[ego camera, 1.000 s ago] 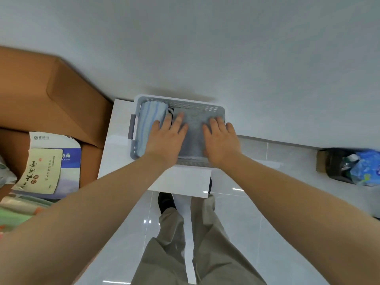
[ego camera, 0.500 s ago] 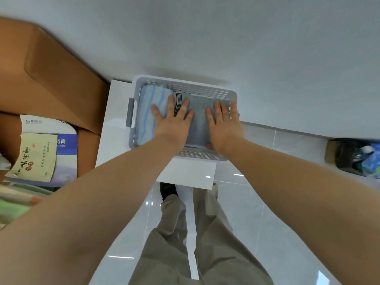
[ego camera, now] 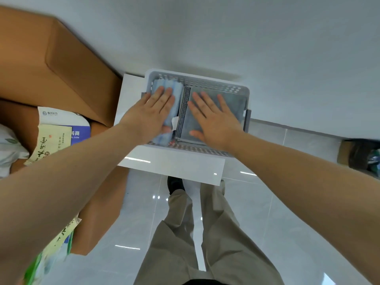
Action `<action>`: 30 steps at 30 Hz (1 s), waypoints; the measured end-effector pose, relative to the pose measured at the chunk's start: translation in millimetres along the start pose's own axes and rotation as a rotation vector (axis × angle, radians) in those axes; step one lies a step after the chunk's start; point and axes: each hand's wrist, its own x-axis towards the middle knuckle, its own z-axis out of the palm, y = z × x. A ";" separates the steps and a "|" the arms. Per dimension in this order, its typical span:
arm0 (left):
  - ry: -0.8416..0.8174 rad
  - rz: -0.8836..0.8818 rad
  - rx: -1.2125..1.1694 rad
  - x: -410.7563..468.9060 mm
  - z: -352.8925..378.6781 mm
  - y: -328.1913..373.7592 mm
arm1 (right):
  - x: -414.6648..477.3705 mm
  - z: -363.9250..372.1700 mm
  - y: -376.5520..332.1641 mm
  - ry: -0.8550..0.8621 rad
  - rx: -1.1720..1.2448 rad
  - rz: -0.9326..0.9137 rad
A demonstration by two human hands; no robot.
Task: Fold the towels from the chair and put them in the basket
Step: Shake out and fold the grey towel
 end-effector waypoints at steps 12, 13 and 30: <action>-0.108 -0.077 0.070 31.9 21.0 16.2 | 19.7 50.1 3.7 0.107 -0.072 -0.032; -0.124 -0.090 0.076 33.4 23.5 18.5 | 21.0 53.9 3.3 0.116 -0.073 -0.033; -0.293 -0.161 0.129 42.7 2.6 25.4 | 25.3 39.7 -3.8 -0.043 -0.084 -0.005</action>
